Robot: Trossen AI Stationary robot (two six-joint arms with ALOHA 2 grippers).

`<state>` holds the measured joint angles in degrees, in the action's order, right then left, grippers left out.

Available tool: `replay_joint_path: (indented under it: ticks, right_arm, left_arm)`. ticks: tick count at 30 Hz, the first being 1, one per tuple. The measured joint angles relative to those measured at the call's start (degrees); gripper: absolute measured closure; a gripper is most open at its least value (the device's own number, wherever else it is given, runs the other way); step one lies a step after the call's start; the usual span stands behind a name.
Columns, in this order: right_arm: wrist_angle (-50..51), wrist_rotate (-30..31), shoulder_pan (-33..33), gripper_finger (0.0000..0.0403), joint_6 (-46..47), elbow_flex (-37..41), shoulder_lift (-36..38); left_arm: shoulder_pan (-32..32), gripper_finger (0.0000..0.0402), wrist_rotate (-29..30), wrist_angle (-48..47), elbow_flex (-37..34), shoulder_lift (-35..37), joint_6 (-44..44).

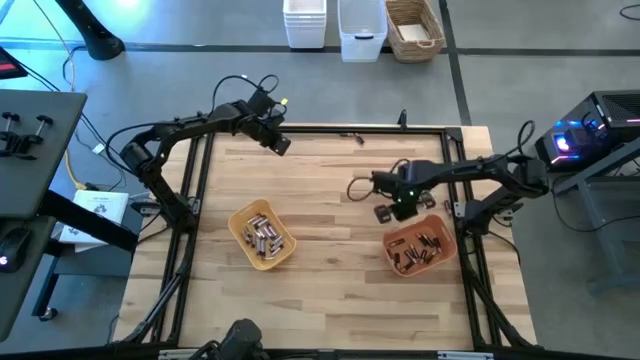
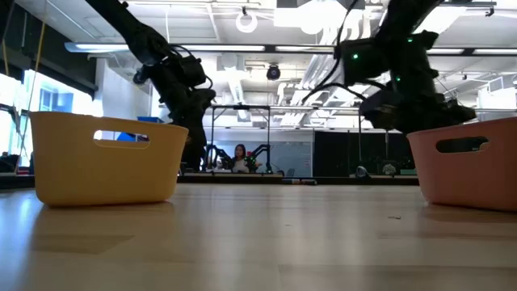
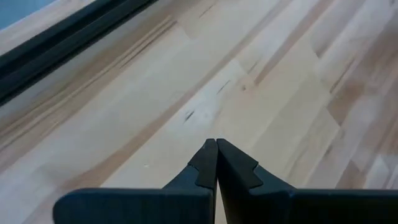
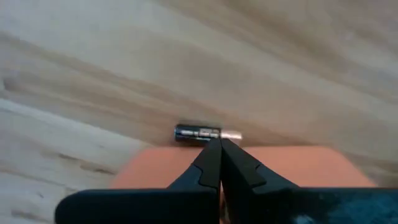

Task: Sort batteries
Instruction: Put the black battery into the orange bin

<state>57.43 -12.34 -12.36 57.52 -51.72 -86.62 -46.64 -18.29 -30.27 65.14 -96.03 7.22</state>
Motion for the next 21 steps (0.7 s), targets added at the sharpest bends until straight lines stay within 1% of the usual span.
replay_joint_path:
  ticks: [4, 7, 9, 11, 14, 16, 21]
  right_arm:
    - [-0.94, -0.16, 2.74, 0.0403, 4.04, 3.76, -0.05]
    - [-3.78, -2.7, 5.36, 0.0403, 5.27, 4.21, 0.01]
    - [-4.0, -4.59, 8.08, 0.0403, 4.37, 4.23, 0.01]
    - [-3.43, -4.9, 10.71, 0.0403, 5.81, 4.23, 0.01]
    - [-3.0, -3.75, 13.43, 0.0403, 11.08, 4.24, 0.01]
    - [-3.53, -2.78, 13.79, 0.0403, 15.75, 4.0, 0.01]
    - [-4.05, -2.85, 15.25, 0.0403, 27.82, 4.59, 0.01]
  left_arm:
    - [1.19, 0.0401, -0.01, 1.63, 0.0, 0.0, 0.07]
    - [1.9, 0.0401, 0.0, 1.73, 0.0, 0.0, 0.07]
    - [2.3, 0.0401, -0.01, 1.73, 0.0, 0.0, 0.05]
    - [2.66, 0.0401, -0.01, 1.86, 0.0, 0.0, 0.05]
    - [2.89, 0.0401, 0.01, 2.13, 0.0, 0.0, 0.03]
    - [2.74, 0.0401, 0.1, 3.36, 0.0, 0.0, 0.13]
    - [1.61, 0.0401, 0.16, 4.62, 0.04, 0.04, 1.47]
